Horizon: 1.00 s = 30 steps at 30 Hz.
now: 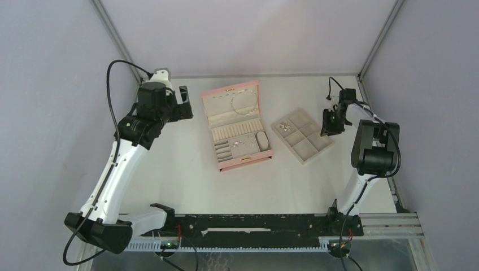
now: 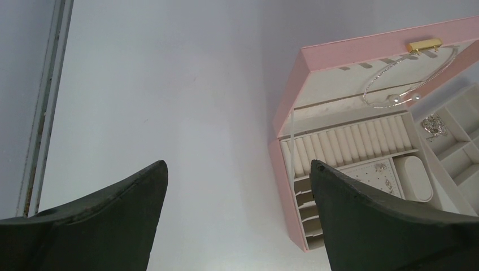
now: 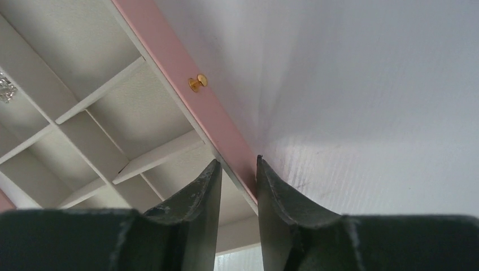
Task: Organize the mixed jewelry
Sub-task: Adjust the compartment layer at the center of the board.
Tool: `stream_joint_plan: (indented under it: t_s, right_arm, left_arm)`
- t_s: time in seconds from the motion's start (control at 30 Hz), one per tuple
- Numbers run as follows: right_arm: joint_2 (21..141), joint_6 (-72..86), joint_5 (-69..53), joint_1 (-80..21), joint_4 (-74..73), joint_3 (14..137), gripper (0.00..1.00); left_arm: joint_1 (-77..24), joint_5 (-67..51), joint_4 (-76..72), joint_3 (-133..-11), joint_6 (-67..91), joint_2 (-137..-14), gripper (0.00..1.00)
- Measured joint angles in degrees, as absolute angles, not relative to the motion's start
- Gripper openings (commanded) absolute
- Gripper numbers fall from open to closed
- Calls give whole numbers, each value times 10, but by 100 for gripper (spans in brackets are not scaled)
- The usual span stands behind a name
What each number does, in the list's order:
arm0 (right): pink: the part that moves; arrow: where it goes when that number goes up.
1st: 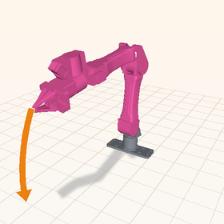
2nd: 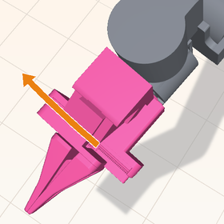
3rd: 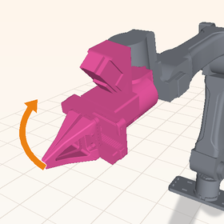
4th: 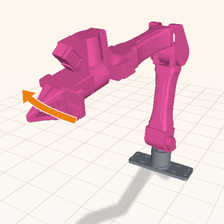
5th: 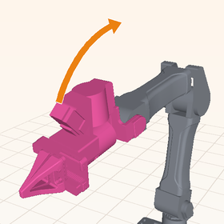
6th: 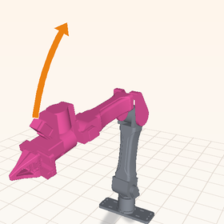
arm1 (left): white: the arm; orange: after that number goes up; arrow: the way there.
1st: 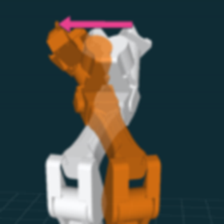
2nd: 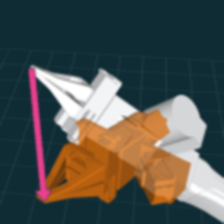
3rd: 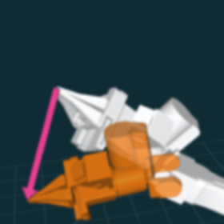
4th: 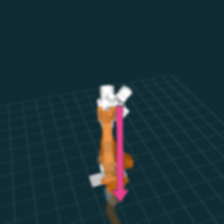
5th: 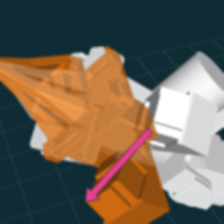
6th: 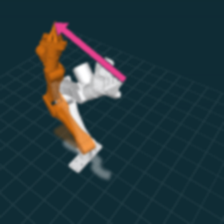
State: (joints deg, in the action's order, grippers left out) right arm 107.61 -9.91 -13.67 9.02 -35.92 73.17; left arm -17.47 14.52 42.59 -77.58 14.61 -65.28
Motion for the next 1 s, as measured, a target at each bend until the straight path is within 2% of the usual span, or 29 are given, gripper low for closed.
stream_joint_plan:
  t_s: [0.1,0.17,0.27,0.33,0.73,0.87,1.0]
  right_arm:
    - [1083,-103,-136,90,-363,735,34]
    - [1084,-104,-134,89,-366,736,26]
    - [1084,-111,-131,88,-371,738,6]
    - [1084,-111,-130,86,-376,740,1]
    - [1064,-38,-75,87,-367,717,0]
    - [1042,30,-65,77,-356,684,0]
    - [1006,111,-60,69,-331,633,0]
  left_arm:
    - [-175,143,426,-776,146,-661,100]
    - [-175,142,428,-778,146,-672,100]
    - [-174,136,430,-788,146,-692,100]
    - [-172,133,431,-795,146,-706,100]
    - [-73,49,411,-868,182,-760,100]
    - [-45,46,402,-909,199,-816,100]
    - [-1,-10,377,-930,234,-898,100]
